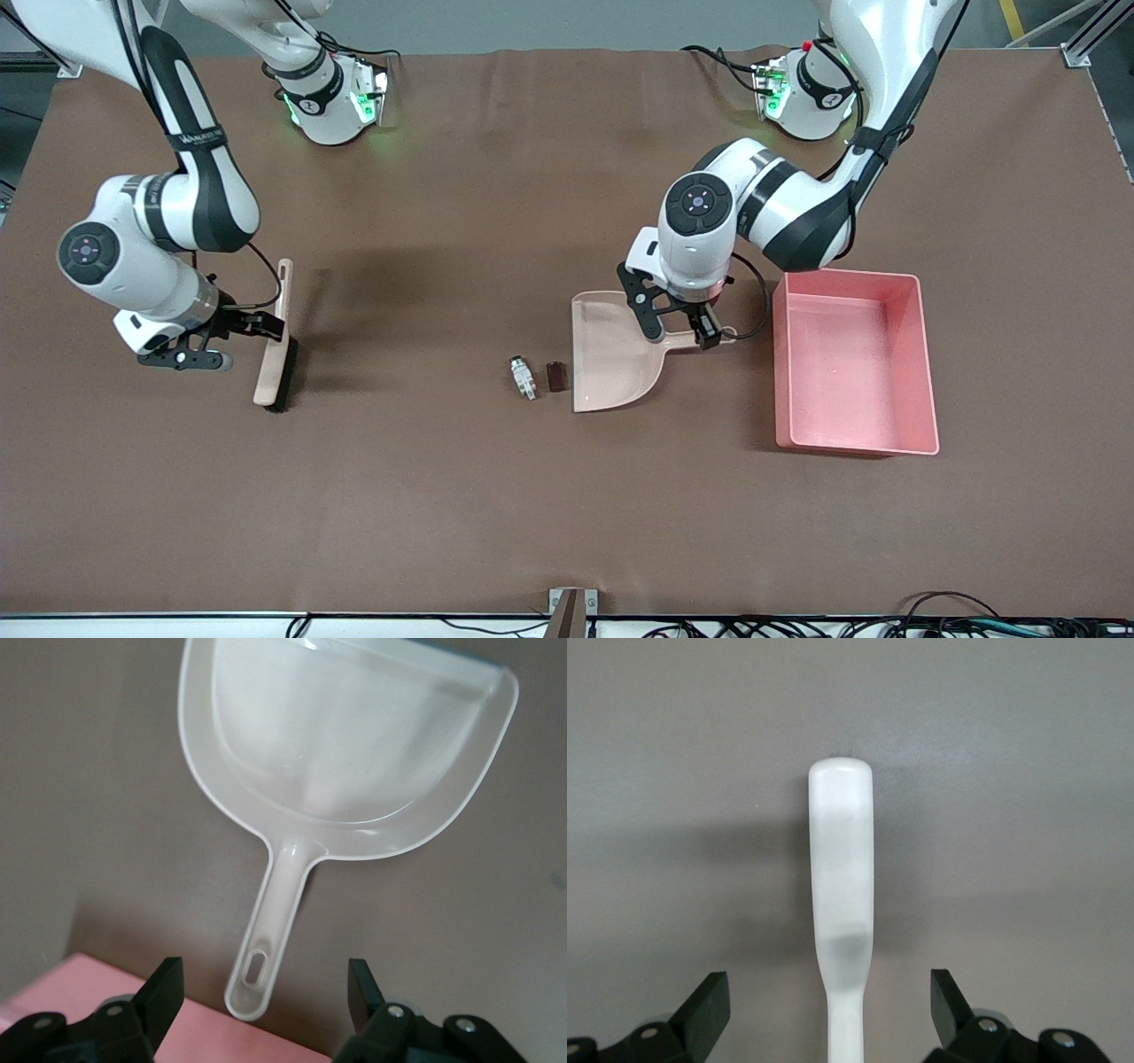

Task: Clean e-waste and dump in bin
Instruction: 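Reach the right gripper to the brush handle while the left gripper reaches the dustpan, then grasp the brush handle with the right gripper while the left gripper grasps the dustpan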

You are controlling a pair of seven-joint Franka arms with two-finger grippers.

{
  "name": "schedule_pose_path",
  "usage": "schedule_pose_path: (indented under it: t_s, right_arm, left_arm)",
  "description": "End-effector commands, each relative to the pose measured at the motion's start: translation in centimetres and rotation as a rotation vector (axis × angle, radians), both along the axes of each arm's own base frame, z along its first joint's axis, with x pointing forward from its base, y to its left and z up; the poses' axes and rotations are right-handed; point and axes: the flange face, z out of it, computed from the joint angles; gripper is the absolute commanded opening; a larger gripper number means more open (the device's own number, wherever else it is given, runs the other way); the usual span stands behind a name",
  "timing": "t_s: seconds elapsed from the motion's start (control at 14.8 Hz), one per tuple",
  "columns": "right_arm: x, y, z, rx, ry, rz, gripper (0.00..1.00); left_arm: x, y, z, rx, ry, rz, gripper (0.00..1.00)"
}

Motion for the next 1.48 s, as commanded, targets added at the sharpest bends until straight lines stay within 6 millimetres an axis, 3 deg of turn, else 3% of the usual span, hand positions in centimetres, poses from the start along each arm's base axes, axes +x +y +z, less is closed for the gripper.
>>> schedule_pose_path:
  t_s: [0.0,0.27,0.34,0.81,1.01,1.15,1.41]
  right_arm:
    - [-0.2,0.0,-3.5,-0.01,-0.009,-0.004,1.0]
    - [-0.5,-0.1,-5.7,-0.008,-0.006,-0.006,0.99]
    - [-0.8,-0.2,-5.9,-0.008,0.0,-0.006,0.94]
    - [-1.0,-0.2,-6.0,-0.008,0.011,-0.004,0.46]
    - [-0.9,-0.2,-5.9,-0.008,0.008,0.005,0.18]
    - [-0.6,0.2,-5.5,-0.008,0.003,0.015,0.04]
    - [1.0,2.4,-3.2,-0.008,0.002,0.053,0.03]
  left_arm:
    - [0.2,0.3,-2.8,-0.007,-0.006,-0.144,0.79]
    - [0.5,0.3,-5.7,0.03,-0.013,-0.231,0.76]
    - [0.5,0.4,-6.1,0.047,-0.019,-0.248,0.76]
    - [-0.1,-0.3,-8.3,0.055,0.003,-0.258,0.72]
    - [0.1,0.0,-9.2,0.071,0.003,-0.272,0.68]
    - [0.1,-0.1,-9.2,0.069,0.001,-0.266,0.6]
    - [0.0,-0.5,-9.4,0.067,-0.002,-0.248,0.54]
